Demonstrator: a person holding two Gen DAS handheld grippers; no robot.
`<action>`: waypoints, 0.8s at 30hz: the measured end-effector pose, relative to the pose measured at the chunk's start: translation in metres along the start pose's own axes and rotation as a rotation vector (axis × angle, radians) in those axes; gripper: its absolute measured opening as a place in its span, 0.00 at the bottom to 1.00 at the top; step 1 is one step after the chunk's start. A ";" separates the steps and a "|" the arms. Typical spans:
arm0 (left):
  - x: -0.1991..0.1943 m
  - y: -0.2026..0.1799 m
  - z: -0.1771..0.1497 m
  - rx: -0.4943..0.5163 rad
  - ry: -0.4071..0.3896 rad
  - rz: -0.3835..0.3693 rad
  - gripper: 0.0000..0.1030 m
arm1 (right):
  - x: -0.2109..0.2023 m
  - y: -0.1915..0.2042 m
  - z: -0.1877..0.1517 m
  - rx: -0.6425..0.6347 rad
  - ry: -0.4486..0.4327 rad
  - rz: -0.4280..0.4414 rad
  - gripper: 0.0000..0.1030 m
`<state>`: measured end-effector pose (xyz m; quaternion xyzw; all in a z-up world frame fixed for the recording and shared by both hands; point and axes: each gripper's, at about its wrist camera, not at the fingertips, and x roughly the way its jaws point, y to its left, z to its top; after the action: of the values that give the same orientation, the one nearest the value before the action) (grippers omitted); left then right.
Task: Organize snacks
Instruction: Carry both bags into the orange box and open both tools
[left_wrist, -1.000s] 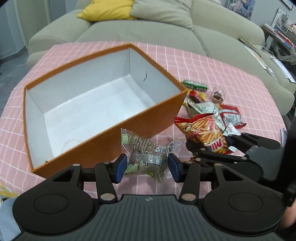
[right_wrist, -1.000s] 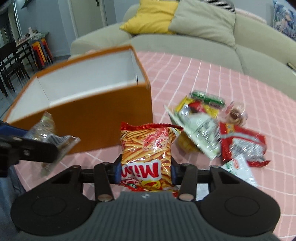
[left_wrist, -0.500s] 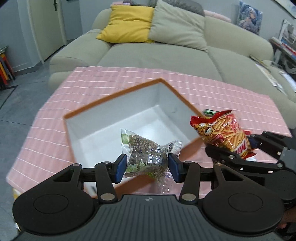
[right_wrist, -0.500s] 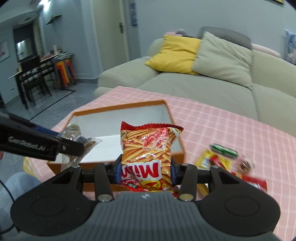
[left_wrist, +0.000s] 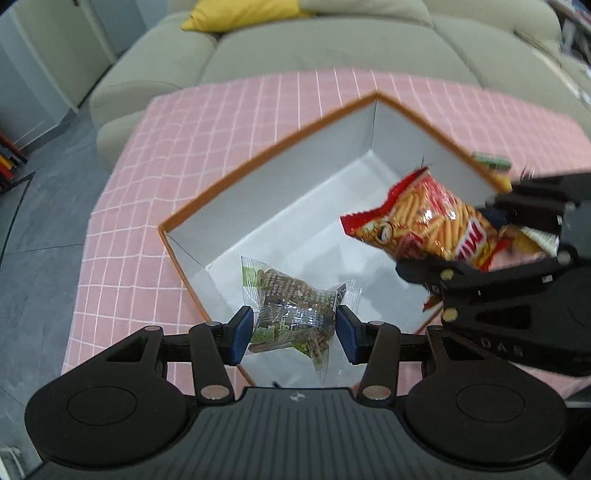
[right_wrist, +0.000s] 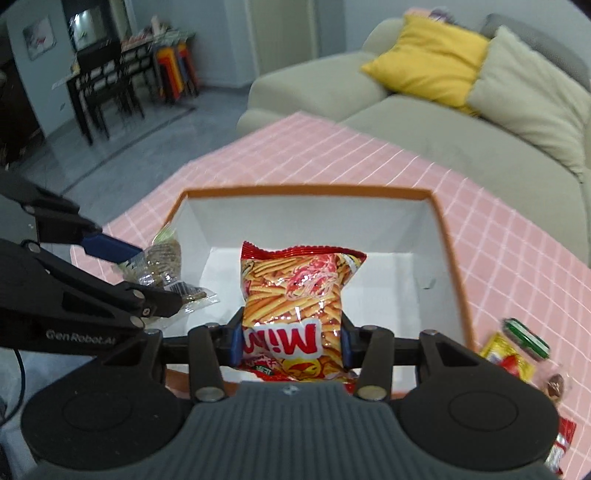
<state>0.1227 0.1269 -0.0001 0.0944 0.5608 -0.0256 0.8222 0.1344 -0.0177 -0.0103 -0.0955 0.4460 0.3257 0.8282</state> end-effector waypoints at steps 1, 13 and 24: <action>0.006 0.001 0.001 0.006 0.018 -0.006 0.54 | 0.007 -0.001 0.003 -0.002 0.019 0.003 0.43; 0.052 -0.014 0.009 0.171 0.194 0.036 0.54 | 0.073 -0.008 0.003 -0.015 0.252 0.047 0.43; 0.076 -0.020 0.009 0.213 0.276 0.037 0.55 | 0.104 -0.012 -0.007 0.028 0.360 0.074 0.44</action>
<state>0.1556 0.1108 -0.0700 0.1937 0.6605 -0.0565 0.7232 0.1780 0.0168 -0.0990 -0.1245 0.5945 0.3273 0.7238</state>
